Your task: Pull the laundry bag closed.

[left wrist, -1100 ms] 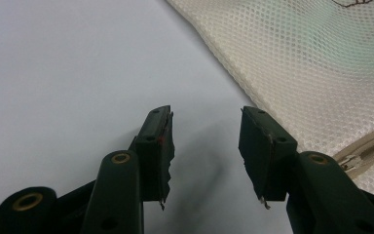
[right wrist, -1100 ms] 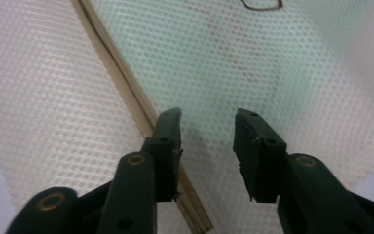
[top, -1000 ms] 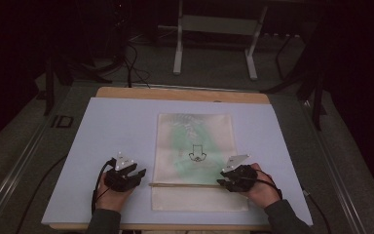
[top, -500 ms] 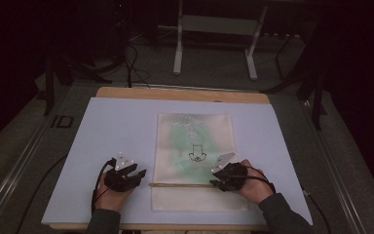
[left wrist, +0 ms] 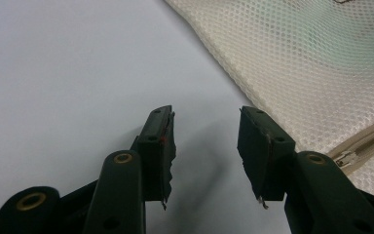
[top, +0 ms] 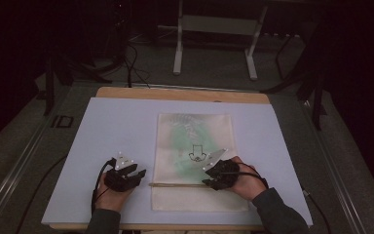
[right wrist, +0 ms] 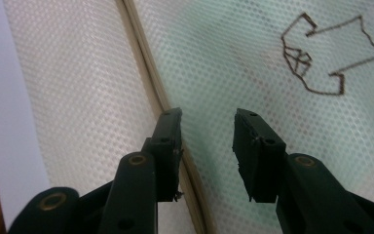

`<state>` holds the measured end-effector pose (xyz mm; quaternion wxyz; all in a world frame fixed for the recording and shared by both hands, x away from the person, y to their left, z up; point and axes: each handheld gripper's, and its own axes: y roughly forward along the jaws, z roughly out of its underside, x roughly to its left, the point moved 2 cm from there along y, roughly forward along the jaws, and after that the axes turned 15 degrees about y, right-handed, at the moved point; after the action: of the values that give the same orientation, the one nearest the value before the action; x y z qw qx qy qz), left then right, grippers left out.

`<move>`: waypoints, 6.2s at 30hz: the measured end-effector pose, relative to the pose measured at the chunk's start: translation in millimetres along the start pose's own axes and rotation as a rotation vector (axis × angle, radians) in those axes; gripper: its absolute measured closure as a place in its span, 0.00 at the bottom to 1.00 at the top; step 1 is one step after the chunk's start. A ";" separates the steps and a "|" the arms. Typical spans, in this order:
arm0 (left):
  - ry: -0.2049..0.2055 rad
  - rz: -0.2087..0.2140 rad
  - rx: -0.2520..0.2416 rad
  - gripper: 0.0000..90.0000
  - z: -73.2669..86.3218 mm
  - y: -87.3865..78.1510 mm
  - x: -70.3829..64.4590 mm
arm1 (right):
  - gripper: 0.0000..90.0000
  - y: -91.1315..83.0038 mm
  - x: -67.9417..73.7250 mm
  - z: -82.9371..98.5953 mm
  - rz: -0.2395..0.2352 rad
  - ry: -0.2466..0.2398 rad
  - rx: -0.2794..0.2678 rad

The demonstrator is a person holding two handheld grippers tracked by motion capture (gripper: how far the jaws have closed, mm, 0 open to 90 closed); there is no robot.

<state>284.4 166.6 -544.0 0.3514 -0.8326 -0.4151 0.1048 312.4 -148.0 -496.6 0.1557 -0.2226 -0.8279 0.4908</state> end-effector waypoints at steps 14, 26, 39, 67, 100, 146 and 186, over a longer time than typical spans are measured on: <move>-0.009 -0.001 0.015 0.61 1.2 2.3 1.1 | 0.69 10.5 13.8 -27.4 -0.019 -0.052 0.010; -0.016 -0.005 0.017 0.61 1.9 2.9 2.2 | 0.69 21.4 22.7 -44.7 -0.047 -0.079 0.017; -0.026 -0.014 0.014 0.61 3.2 1.2 5.8 | 0.71 35.4 32.4 -64.1 -0.083 -0.100 0.015; -0.034 -0.030 0.018 0.61 4.1 0.0 8.0 | 0.89 66.2 72.6 -98.5 -0.147 -0.208 0.036; -0.048 -0.042 0.013 0.61 5.3 -2.1 11.5 | 0.90 90.2 94.1 -122.3 -0.162 -0.222 0.056; 0.014 0.111 -0.053 0.73 -3.5 -10.9 -20.2 | 0.91 82.1 71.1 -87.1 -0.188 -0.193 0.072; 0.094 0.150 0.031 1.00 -16.4 15.4 -43.7 | 0.91 81.2 68.9 -85.9 -0.180 -0.209 0.075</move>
<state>273.9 118.8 -547.5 0.3746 -0.8599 -0.3327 0.0980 312.1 -14.2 -525.2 0.1202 -0.0890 -0.8372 0.5261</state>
